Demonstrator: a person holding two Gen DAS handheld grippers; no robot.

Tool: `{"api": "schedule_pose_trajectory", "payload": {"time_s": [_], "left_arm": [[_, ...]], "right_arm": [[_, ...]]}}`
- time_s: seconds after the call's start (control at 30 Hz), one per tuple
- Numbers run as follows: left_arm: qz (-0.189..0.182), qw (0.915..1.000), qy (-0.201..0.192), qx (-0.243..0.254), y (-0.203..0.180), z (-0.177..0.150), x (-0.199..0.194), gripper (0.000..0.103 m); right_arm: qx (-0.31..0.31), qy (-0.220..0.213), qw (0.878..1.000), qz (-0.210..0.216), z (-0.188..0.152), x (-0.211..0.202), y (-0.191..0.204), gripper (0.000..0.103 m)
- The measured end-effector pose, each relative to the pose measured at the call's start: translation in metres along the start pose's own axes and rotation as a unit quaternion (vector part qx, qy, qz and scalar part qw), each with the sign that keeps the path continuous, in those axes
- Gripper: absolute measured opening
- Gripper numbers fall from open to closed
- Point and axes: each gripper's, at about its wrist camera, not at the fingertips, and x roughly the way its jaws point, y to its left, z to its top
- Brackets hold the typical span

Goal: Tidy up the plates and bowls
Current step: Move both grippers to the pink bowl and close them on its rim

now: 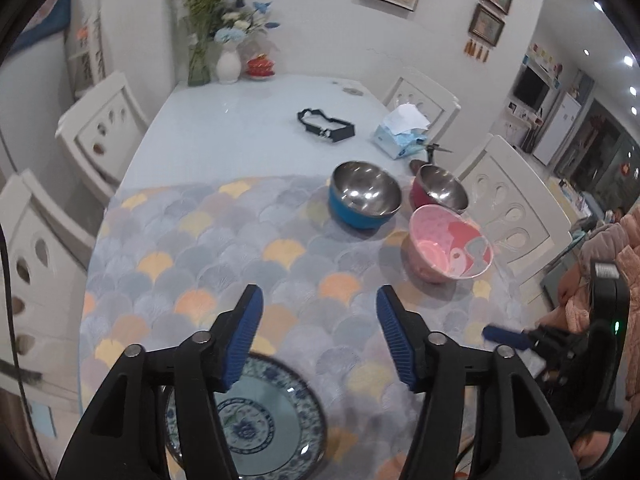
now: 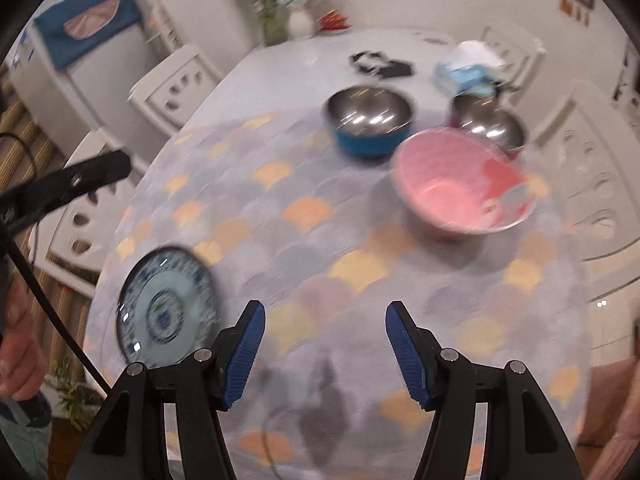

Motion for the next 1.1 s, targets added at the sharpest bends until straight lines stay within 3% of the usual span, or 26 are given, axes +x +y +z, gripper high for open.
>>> {"api": "schedule_pose_trajectory", "payload": {"time_s": [0.1,0.2,0.33,0.67,0.8,0.93,1.1], "left_arm": [[-0.005,0.9999,-0.011,0.011,-0.02,0.014,-0.003,0.068],[0.002,0.9994,-0.018,0.028,-0.043,0.026,0.0,0.068],[0.007,0.9985,-0.021,0.05,-0.071,0.033,0.007,0.068],[0.033,0.9927,0.007,0.116,-0.12,0.043,0.046,0.068],[0.019,0.9953,0.007,0.095,-0.122,0.056,0.06,0.068],[-0.033,0.9982,0.036,0.034,-0.117,0.061,0.088,0.068],[-0.06,0.9956,0.073,-0.004,-0.118,0.055,0.126,0.067]], "right_arm": [[0.012,-0.024,0.999,-0.022,0.017,-0.019,-0.028,0.061],[0.023,-0.047,0.997,-0.051,0.033,-0.034,-0.053,0.074],[0.027,-0.072,0.995,-0.071,0.053,-0.047,-0.081,0.074],[0.04,-0.075,0.994,-0.064,0.07,-0.038,-0.131,0.075],[0.043,-0.073,0.994,-0.062,0.073,-0.031,-0.147,0.075],[0.055,-0.066,0.995,-0.054,0.08,-0.022,-0.169,0.075],[0.068,-0.051,0.996,-0.039,0.088,-0.003,-0.188,0.075]]}}
